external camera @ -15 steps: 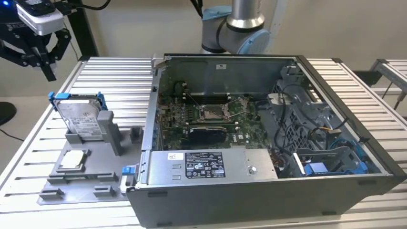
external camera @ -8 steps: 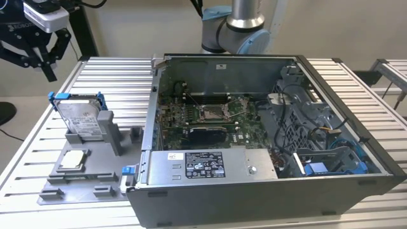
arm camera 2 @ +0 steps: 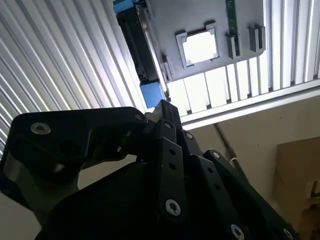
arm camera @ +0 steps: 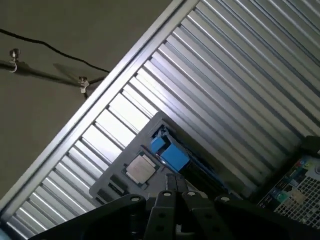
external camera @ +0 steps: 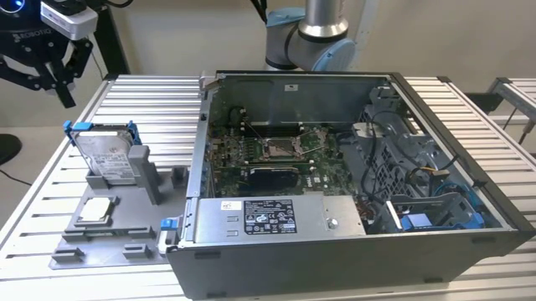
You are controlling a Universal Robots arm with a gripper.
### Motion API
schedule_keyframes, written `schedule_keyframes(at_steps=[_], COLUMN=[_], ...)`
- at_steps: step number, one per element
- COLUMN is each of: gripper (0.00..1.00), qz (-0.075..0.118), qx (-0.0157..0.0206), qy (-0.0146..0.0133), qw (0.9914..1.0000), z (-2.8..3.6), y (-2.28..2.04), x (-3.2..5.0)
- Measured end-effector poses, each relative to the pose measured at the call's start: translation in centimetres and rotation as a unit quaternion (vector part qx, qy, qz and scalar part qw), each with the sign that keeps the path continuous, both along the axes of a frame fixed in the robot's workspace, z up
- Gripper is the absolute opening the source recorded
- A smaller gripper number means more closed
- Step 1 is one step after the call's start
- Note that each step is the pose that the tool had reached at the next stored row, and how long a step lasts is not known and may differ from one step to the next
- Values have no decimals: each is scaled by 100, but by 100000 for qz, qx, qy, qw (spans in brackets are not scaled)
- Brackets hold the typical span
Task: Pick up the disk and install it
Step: 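Pick up the disk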
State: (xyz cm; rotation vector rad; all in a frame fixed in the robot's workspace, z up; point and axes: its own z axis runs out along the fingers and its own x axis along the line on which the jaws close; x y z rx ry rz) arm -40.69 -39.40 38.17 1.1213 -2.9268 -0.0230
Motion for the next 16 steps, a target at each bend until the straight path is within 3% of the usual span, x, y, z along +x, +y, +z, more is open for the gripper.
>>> schedule_keyframes(at_steps=[5, 9, 12, 16], gripper=[0, 0, 0, 0], qz=[4550, 8167, 10963, 14559], qx=[0, 0, 1, 0], qy=[2, -1, -2, -3], qw=[99896, 99666, 99397, 98935], z=[-5, -9, -12, -16], y=[0, 0, 0, 0], x=[0, 0, 0, 0])
